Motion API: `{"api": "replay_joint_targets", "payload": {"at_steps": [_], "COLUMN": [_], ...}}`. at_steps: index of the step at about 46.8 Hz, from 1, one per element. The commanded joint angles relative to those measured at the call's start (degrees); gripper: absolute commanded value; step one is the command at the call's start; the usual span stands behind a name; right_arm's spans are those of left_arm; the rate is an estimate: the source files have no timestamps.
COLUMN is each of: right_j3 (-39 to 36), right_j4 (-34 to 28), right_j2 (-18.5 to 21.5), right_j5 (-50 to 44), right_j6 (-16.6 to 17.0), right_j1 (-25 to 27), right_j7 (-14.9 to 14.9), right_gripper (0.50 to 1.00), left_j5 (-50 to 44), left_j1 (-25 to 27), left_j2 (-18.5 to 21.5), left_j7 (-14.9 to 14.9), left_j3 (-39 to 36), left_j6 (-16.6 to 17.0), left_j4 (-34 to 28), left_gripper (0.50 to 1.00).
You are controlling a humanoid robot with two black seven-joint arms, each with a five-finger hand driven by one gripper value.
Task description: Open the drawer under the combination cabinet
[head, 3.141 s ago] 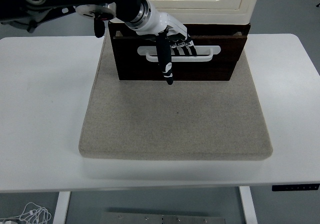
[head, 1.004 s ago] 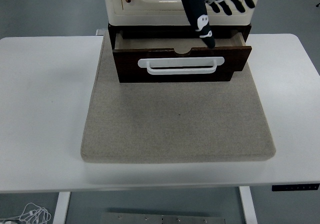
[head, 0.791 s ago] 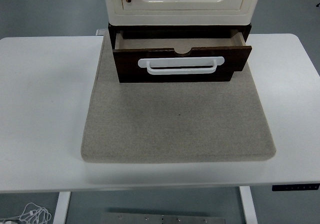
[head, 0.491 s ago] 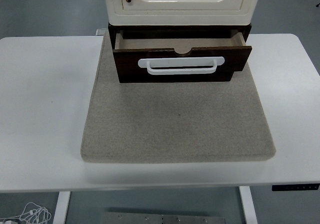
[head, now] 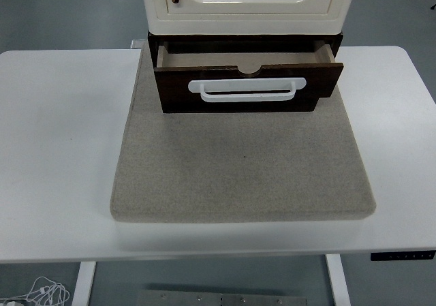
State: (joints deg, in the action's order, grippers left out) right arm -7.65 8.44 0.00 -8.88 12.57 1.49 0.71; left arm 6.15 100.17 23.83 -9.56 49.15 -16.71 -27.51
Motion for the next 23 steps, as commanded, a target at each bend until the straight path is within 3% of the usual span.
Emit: {"api": "replay_joint_targets", "payload": {"at_steps": [1, 9, 23], "right_j3": [0.00, 0.00, 0.00], "right_j4": [0.00, 0.00, 0.09], "right_j2": [0.00, 0.00, 0.00], "right_j5": [0.01, 0.01, 0.01], "right_j6": [0.00, 0.00, 0.09], "right_j1": [0.00, 0.00, 0.00], "right_j7": [-0.01, -0.01, -0.01], "right_gripper": [0.926, 0.926, 0.928], "left_j5": [-3.60, -6.94, -12.13], "left_j1": [-0.15, -1.81, -11.48], "left_j2": [-0.01, -0.10, -0.10], "left_j7": [-0.02, -0.63, -1.16], "left_j3": [-0.37, -0.46, 0.16], "left_j6": [1.06, 3.96, 9.32], "left_j4": [3.42, 10.28, 11.17], "left_gripper": [1.000, 1.000, 1.000]}}
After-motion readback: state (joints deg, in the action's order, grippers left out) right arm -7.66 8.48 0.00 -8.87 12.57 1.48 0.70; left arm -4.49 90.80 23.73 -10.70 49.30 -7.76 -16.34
